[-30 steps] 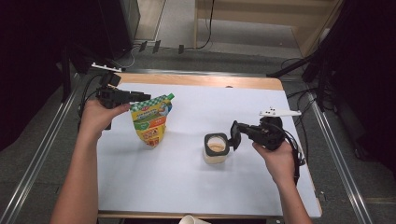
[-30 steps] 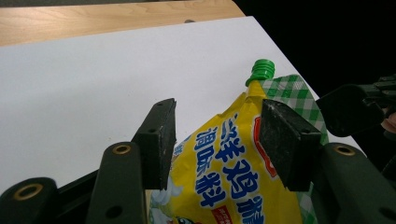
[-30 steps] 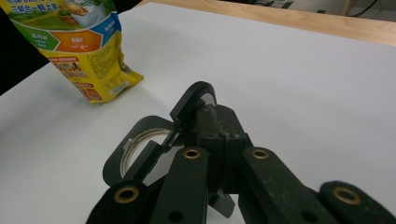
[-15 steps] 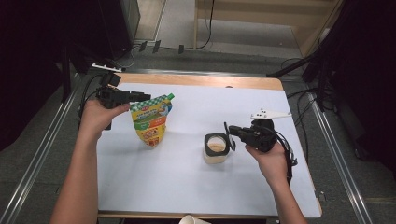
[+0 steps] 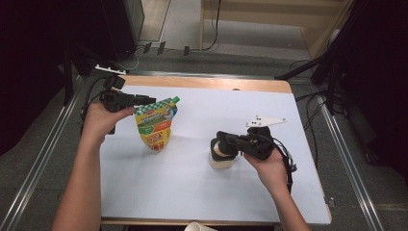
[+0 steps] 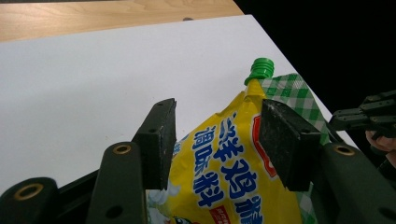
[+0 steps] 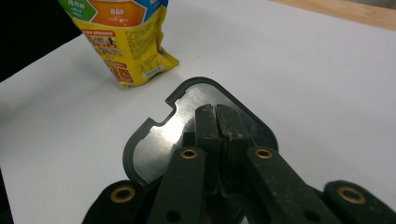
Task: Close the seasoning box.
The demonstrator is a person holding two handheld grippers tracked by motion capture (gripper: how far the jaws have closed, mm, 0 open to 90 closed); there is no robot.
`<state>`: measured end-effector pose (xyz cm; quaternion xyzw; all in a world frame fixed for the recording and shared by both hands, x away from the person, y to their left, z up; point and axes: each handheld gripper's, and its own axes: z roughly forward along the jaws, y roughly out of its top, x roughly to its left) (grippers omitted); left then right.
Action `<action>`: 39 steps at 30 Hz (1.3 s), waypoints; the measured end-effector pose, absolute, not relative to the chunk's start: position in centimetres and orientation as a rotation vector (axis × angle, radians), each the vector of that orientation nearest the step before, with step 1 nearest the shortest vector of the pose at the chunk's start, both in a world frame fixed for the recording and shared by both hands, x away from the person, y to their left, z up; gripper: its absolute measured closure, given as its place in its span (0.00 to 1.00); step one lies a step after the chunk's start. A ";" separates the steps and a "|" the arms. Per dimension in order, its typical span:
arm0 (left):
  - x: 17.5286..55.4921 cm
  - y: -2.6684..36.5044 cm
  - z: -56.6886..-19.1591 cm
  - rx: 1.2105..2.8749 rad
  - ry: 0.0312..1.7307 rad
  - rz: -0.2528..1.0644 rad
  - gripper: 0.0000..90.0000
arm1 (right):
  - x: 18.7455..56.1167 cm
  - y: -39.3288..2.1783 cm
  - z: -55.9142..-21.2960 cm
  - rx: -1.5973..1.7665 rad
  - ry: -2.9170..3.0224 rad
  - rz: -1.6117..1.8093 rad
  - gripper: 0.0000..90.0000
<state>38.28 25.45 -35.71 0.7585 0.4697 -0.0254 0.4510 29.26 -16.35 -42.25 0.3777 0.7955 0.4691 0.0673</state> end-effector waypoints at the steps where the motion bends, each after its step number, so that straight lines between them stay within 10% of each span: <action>1: 38.3 25.5 -35.7 1.874 1.161 -0.064 0.53 | 29.3 -16.2 -42.4 1.131 2.402 1.410 0.98; 17: 38.3 25.4 -35.9 1.880 1.165 -0.065 0.52 | 29.3 -14.4 -43.9 1.072 2.466 1.355 0.98; 39: 38.3 25.5 -36.0 1.879 1.169 -0.067 0.52 | 29.9 -17.2 -42.9 1.115 2.360 1.406 0.63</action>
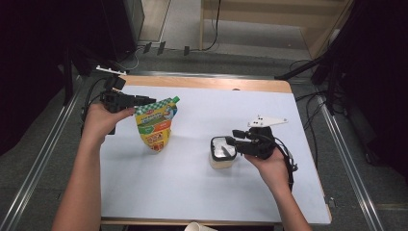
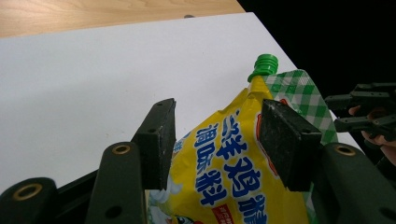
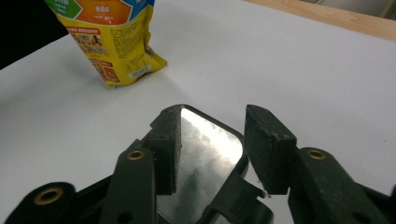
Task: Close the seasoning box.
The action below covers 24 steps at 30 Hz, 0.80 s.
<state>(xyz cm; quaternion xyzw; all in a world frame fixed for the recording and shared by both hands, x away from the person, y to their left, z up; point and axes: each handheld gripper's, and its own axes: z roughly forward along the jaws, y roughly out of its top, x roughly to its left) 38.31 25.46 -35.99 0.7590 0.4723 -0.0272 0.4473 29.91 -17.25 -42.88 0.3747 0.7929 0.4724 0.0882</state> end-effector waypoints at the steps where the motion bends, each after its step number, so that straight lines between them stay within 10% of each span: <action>1: 38.3 25.5 -36.0 1.878 1.168 -0.067 0.52 | 30.0 -17.4 -42.9 1.110 2.349 1.409 0.62; 24: 38.4 25.7 -36.1 1.876 1.172 -0.064 0.51 | 31.1 -20.9 -44.2 1.134 2.266 1.365 0.48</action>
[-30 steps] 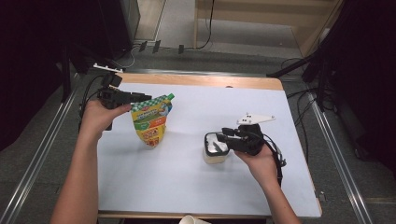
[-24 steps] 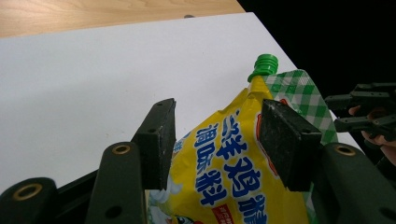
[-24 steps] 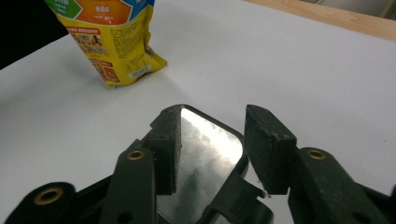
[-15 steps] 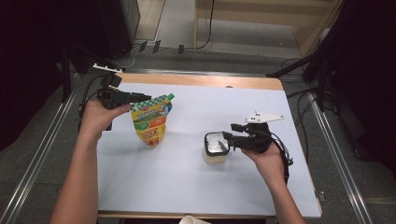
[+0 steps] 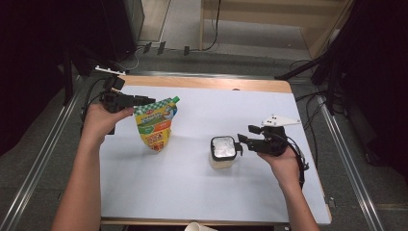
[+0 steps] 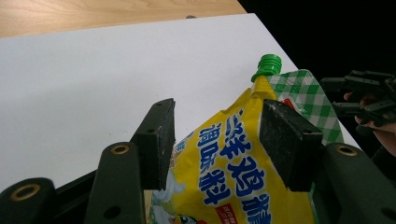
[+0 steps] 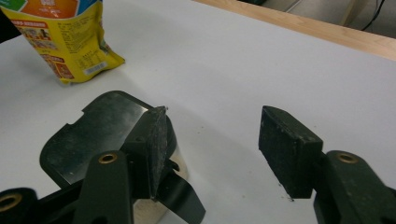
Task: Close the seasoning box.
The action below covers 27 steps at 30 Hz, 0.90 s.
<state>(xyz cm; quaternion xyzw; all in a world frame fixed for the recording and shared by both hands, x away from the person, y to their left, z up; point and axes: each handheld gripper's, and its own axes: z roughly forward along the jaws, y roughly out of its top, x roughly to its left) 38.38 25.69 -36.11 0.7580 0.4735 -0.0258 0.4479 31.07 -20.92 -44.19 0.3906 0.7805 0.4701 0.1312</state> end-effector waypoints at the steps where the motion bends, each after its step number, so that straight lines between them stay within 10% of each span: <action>1: 38.4 25.7 -36.1 1.874 1.171 -0.065 0.52 | 31.1 -21.2 -44.2 1.146 2.262 1.364 0.47; 27: 38.3 26.2 -36.1 1.852 1.186 -0.060 0.51 | 32.2 -24.1 -46.6 1.253 2.188 1.279 0.35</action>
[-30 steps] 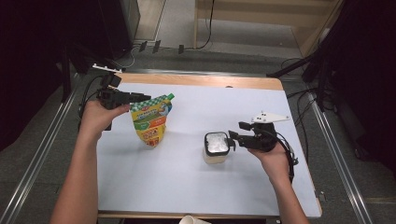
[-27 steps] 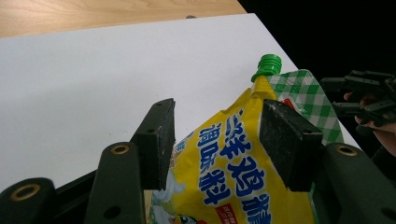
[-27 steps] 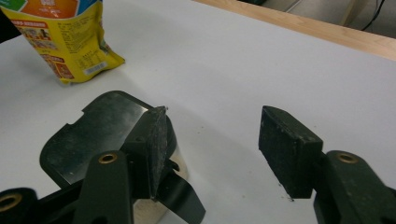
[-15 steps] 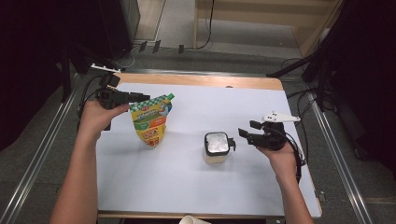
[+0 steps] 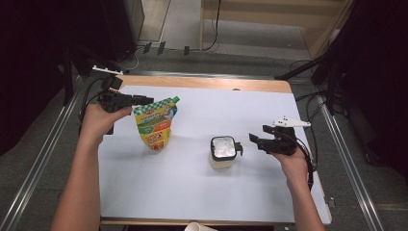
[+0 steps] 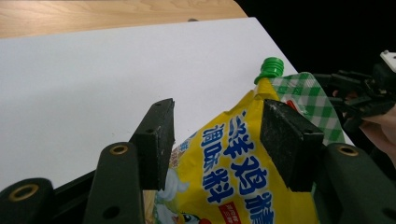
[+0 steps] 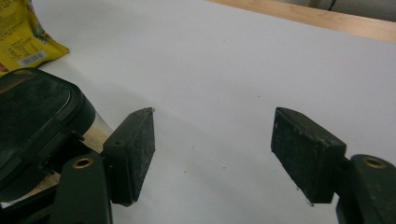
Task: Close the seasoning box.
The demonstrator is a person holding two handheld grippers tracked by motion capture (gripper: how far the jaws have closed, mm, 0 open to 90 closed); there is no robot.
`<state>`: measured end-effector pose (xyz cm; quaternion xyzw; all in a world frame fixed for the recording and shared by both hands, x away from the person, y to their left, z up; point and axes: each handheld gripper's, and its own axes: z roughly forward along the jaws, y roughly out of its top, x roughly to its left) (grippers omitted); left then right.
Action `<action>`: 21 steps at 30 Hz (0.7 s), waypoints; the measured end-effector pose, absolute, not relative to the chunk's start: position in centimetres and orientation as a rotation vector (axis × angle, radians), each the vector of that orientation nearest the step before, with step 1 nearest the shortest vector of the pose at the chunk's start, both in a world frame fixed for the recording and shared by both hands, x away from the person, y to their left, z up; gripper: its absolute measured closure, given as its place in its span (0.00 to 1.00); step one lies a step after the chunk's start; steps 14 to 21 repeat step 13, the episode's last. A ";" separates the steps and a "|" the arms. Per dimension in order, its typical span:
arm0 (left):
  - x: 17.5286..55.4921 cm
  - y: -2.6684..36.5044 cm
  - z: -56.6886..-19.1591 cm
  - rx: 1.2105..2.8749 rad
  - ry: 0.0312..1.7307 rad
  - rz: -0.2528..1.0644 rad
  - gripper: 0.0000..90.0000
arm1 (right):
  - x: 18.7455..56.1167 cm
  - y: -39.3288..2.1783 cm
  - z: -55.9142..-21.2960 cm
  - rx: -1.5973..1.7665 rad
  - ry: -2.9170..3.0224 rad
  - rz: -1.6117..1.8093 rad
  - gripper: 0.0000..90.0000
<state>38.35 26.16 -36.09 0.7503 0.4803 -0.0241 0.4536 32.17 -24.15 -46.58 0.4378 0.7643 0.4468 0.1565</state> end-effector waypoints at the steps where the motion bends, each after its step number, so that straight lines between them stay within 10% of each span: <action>1: 38.3 26.2 -36.1 1.851 1.186 -0.061 0.50 | 32.2 -24.1 -46.6 1.254 2.188 1.277 0.35; 21: 38.3 26.4 -36.0 1.835 1.186 -0.058 0.49 | 32.3 -24.0 -46.8 1.257 2.196 1.268 0.33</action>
